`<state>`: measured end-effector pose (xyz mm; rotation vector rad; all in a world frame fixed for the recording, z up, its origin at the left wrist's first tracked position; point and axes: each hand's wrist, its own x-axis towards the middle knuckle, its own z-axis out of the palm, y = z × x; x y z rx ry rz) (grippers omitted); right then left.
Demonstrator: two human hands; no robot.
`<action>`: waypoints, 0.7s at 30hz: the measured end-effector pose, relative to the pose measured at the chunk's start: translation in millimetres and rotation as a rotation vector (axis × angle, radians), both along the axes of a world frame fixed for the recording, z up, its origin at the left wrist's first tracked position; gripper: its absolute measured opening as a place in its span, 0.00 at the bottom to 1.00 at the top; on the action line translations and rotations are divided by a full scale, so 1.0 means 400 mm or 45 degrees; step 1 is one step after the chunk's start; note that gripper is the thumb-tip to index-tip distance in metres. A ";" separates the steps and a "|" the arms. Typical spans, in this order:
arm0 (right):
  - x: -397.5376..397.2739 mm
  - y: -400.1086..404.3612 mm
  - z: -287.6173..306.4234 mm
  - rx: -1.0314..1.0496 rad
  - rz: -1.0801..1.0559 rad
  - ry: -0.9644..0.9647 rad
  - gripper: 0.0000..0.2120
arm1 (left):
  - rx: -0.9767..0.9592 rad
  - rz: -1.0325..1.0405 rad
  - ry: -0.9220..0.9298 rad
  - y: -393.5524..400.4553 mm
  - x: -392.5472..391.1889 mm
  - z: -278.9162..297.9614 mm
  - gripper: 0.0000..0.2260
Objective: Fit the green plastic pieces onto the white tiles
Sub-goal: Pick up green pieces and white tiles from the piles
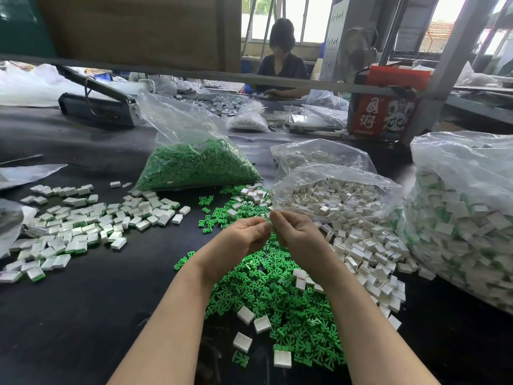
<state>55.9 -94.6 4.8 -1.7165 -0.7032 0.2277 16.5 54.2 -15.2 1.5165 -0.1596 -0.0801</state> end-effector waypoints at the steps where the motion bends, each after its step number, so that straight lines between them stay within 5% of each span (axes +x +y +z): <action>1: -0.001 -0.001 0.003 0.003 0.019 0.008 0.27 | 0.006 -0.006 0.003 0.001 -0.002 0.002 0.11; 18: -0.005 -0.010 0.000 -0.135 0.070 0.004 0.12 | 0.115 -0.043 0.039 0.012 -0.009 0.010 0.17; 21: -0.005 -0.007 -0.001 -0.080 0.074 0.017 0.15 | 0.091 -0.047 0.006 0.011 -0.010 0.013 0.11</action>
